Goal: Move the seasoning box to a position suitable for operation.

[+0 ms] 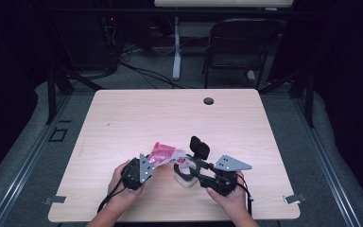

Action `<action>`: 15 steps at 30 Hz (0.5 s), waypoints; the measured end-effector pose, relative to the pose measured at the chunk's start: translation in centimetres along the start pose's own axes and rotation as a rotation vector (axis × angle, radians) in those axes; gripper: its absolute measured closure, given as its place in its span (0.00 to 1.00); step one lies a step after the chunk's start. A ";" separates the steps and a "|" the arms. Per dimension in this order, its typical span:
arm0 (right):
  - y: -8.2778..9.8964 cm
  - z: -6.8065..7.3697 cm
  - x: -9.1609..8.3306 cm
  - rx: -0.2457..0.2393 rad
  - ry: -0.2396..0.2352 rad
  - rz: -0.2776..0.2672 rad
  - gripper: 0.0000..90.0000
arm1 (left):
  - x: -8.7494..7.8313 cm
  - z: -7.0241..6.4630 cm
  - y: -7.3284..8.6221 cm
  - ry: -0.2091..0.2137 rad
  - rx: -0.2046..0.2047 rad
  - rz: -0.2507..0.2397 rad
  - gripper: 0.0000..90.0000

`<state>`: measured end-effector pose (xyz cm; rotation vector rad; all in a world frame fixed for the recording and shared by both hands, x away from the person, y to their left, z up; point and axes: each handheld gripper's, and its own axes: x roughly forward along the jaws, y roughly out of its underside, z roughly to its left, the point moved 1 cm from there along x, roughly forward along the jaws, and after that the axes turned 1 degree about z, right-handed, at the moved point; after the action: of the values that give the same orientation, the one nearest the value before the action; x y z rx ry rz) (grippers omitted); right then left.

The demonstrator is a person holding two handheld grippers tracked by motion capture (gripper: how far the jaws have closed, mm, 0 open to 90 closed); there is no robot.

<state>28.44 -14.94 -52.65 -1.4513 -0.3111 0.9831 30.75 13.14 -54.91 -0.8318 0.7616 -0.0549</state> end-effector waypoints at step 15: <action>0.1 -0.3 0.0 0.014 0.008 -0.004 0.63 | 0.6 0.8 1.4 0.088 -0.144 -0.009 0.77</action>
<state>28.57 -15.15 -52.81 -1.4413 -0.3009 0.9743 31.36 14.40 -55.89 -0.9750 0.8525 -0.0451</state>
